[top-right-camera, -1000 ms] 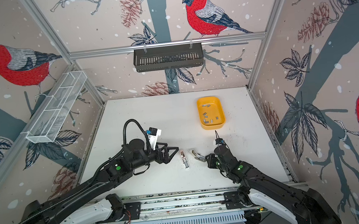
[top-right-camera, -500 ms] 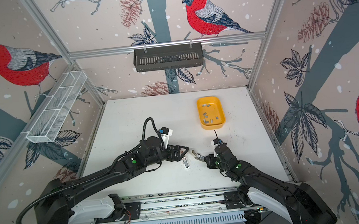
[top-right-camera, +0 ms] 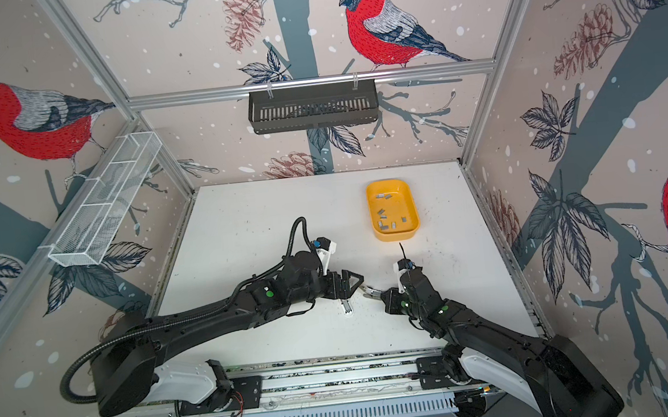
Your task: Load the staples into the stapler
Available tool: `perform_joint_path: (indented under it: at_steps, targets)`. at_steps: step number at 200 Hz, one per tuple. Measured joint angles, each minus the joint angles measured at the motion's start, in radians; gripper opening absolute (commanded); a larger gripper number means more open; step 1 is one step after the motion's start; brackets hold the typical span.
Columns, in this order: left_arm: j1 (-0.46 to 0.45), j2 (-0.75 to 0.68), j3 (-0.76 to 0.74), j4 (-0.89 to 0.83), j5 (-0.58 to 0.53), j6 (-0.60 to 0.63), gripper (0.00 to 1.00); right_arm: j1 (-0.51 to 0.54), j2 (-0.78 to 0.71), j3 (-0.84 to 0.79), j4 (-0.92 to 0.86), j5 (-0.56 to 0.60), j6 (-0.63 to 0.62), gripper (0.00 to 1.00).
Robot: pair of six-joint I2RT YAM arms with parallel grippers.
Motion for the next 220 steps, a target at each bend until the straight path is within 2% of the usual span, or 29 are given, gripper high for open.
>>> perform_joint_path:
  at_steps: [19, 41, 62, 220]
  targets:
    - [-0.011, 0.035, 0.031, -0.014, 0.003, -0.015, 0.94, -0.003, -0.005, 0.0, -0.001, 0.0, -0.01, 0.14]
    - [-0.02, 0.065, 0.067, -0.04, -0.001, -0.032, 0.94, -0.007, -0.031, 0.0, -0.005, 0.001, -0.018, 0.21]
    - [-0.023, 0.073, 0.072, -0.061, -0.008, -0.05, 0.94, -0.014, -0.058, 0.002, -0.006, 0.003, -0.019, 0.22]
    - [-0.02, 0.175, 0.093, -0.075, -0.016, -0.111, 0.94, -0.039, 0.023, 0.0, 0.045, -0.016, -0.024, 0.13]
